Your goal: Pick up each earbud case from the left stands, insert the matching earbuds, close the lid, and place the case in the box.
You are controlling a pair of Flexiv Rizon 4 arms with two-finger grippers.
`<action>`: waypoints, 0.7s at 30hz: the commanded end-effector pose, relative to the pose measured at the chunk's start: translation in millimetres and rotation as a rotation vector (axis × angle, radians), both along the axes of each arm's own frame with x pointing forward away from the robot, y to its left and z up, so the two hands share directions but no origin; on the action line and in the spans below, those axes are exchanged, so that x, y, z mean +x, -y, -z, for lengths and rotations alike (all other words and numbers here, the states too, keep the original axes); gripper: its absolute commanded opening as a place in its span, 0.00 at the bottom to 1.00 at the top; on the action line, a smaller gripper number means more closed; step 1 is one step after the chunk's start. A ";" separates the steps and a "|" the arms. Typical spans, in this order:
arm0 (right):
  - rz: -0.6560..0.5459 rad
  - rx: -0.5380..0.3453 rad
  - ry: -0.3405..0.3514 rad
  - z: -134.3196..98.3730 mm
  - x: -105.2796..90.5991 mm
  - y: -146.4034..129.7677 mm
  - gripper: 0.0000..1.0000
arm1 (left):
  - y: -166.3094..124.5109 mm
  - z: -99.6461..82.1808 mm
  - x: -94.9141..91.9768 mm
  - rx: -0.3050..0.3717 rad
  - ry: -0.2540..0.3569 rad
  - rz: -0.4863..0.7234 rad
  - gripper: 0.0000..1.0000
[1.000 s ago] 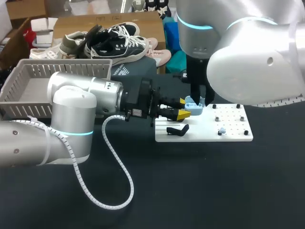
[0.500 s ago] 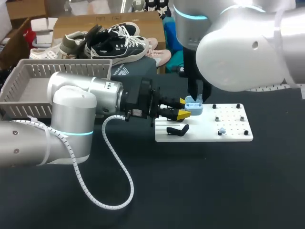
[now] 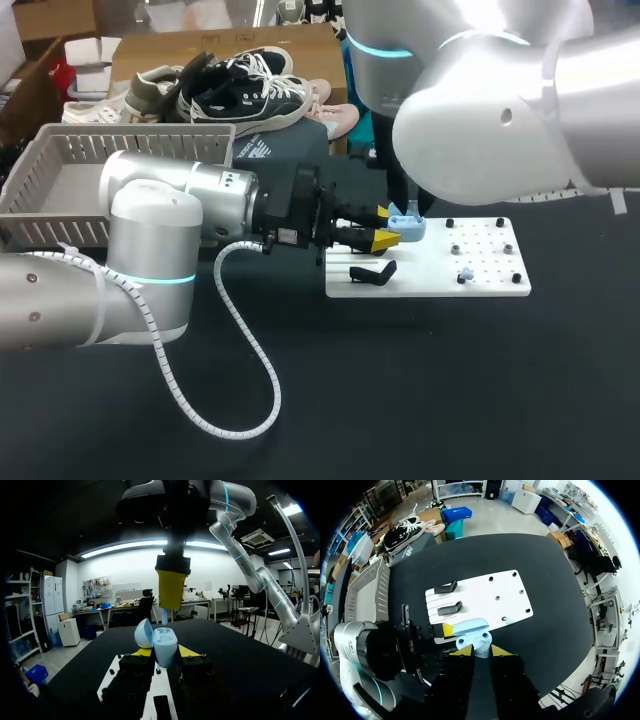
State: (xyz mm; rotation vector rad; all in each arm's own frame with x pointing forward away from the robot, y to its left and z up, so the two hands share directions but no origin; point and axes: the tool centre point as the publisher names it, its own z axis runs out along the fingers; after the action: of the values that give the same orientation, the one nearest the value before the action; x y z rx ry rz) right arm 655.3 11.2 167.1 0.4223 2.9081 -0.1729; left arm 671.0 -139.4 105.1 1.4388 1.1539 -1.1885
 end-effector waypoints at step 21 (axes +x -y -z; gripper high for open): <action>0.005 -0.005 -0.018 10.4 5.7 3.8 0.00 | 0.0 0.6 -0.4 -0.002 0.002 -0.002 0.00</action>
State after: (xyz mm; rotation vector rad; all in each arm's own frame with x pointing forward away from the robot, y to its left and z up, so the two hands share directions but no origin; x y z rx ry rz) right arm 659.1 6.5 157.7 0.4285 2.9209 -0.1803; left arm 671.0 -139.4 105.1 1.4388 1.1539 -1.1884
